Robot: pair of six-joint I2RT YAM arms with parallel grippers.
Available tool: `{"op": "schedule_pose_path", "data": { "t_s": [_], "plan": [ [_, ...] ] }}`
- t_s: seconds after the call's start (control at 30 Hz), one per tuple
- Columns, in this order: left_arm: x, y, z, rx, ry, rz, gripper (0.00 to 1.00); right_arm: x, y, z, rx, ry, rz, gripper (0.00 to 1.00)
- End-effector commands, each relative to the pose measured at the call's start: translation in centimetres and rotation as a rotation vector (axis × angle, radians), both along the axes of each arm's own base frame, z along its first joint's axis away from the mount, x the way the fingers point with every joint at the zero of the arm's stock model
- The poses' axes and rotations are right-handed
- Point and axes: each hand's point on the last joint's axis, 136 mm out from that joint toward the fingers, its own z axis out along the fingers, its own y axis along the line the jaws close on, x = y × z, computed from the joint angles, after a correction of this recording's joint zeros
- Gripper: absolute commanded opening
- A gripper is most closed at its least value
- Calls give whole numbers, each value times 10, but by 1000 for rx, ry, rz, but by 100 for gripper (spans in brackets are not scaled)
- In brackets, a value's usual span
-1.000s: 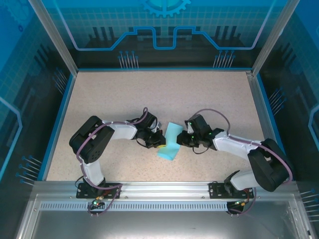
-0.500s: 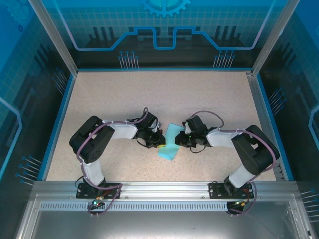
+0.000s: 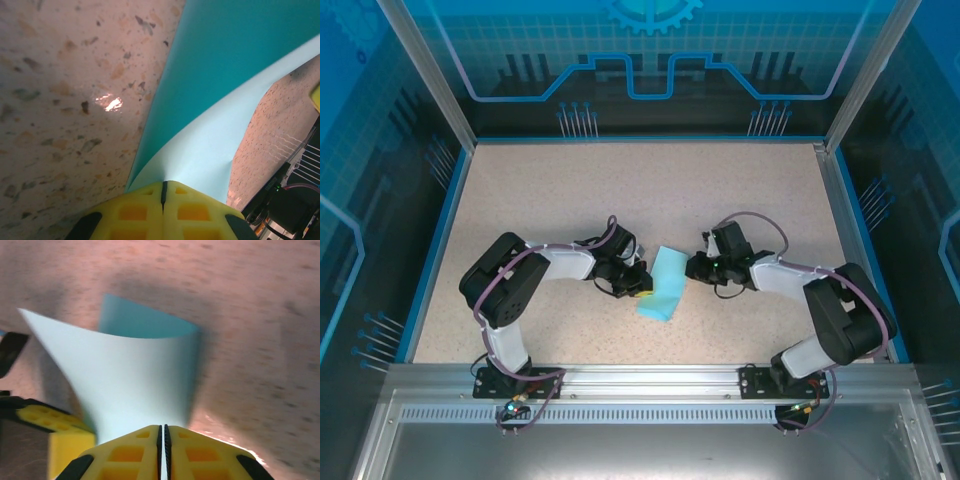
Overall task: Fold a paper plane with a square sheet of paper (pick it up from the middle)
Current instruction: Fold the square sheet of paper in half at the center of the table.
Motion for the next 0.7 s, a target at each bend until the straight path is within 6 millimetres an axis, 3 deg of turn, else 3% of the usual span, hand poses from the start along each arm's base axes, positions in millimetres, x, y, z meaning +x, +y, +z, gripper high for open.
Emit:
{"op": "schedule_pose_path", "data": {
  "t_s": [0.0, 0.1, 0.27, 0.5, 0.67],
  "plan": [
    [-48, 59, -68, 313, 184, 42, 5, -3, 27, 13, 20, -29, 68, 13],
    [-49, 60, -68, 314, 187, 42, 5, -3, 40, 2, 39, 4, 89, 13],
    [-51, 61, -69, 318, 191, 41, 5, 5, 41, -19, 47, 44, 88, 13],
    [-52, 61, -70, 318, 190, 31, 5, 26, 1, -39, 19, 78, -29, 13],
    [-53, 62, -71, 318, 191, 30, 4, 41, -23, -43, 3, 101, -120, 13]
  ]
}}
